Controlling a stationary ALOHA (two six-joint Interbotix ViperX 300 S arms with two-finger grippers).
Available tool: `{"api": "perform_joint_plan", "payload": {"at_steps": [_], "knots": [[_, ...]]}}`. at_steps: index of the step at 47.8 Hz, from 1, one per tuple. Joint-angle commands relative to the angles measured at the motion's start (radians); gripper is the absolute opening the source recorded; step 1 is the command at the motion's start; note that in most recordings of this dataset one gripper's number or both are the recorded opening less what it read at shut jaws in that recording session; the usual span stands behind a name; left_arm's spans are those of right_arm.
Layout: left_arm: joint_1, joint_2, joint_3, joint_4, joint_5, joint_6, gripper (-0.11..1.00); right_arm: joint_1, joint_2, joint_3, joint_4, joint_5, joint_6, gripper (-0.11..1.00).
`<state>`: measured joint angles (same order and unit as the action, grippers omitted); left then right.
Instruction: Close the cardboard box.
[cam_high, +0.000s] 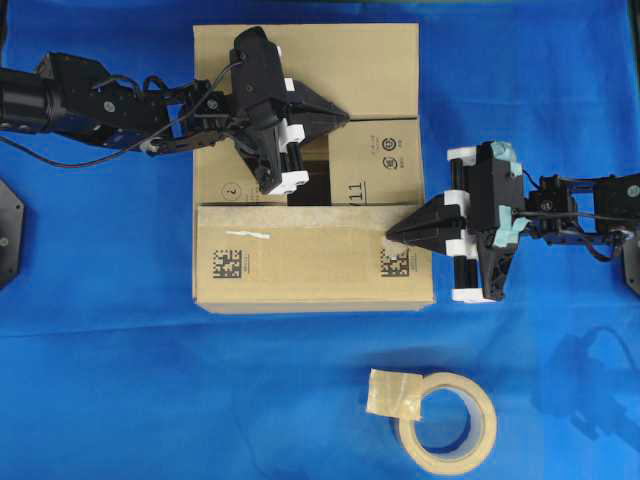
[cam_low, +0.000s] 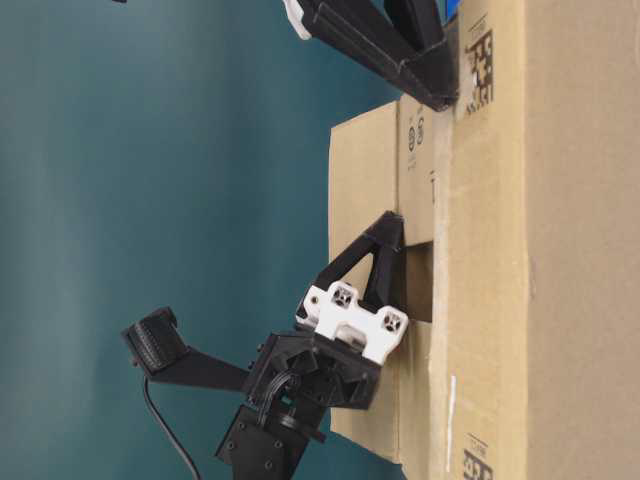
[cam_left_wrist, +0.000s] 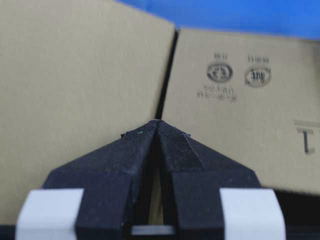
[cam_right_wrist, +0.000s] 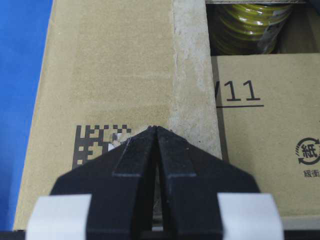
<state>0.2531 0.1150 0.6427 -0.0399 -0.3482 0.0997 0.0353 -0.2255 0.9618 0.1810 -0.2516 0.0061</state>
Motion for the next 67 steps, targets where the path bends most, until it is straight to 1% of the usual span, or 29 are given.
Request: {"api": "perform_joint_plan", "payload": {"at_steps": [1, 15, 23, 26, 29, 32, 44, 48, 58, 67], "knots": [[-0.005, -0.058, -0.015, 0.000, 0.015, 0.003, 0.00, 0.000, -0.005, -0.009, 0.003, -0.008, 0.002, 0.00], [0.002, -0.184, -0.046, 0.002, 0.106, 0.009, 0.00, 0.000, -0.005, -0.009, 0.002, -0.020, 0.000, 0.00], [0.043, -0.238, -0.075, 0.003, 0.170, 0.012, 0.00, 0.002, -0.006, -0.009, 0.002, -0.021, -0.002, 0.00], [0.066, -0.255, -0.094, 0.003, 0.209, 0.035, 0.00, 0.000, -0.006, -0.009, 0.002, -0.021, -0.002, 0.00], [0.092, -0.268, -0.123, 0.003, 0.272, 0.081, 0.00, 0.002, -0.006, -0.009, 0.003, -0.025, -0.002, 0.00], [0.120, -0.273, -0.152, 0.003, 0.333, 0.112, 0.00, 0.000, -0.006, -0.009, 0.002, -0.029, -0.002, 0.00], [0.267, -0.206, -0.275, 0.003, 0.557, 0.133, 0.00, 0.002, -0.005, -0.008, 0.002, -0.037, -0.008, 0.00], [0.296, -0.176, -0.310, 0.003, 0.626, 0.133, 0.00, 0.000, -0.006, -0.008, 0.002, -0.035, -0.009, 0.00], [0.298, -0.126, -0.371, 0.003, 0.827, 0.132, 0.00, 0.000, -0.005, -0.008, 0.002, -0.035, -0.009, 0.00], [0.284, -0.124, -0.373, 0.003, 0.907, 0.129, 0.00, 0.000, -0.006, -0.006, 0.000, -0.035, -0.012, 0.00]]}}
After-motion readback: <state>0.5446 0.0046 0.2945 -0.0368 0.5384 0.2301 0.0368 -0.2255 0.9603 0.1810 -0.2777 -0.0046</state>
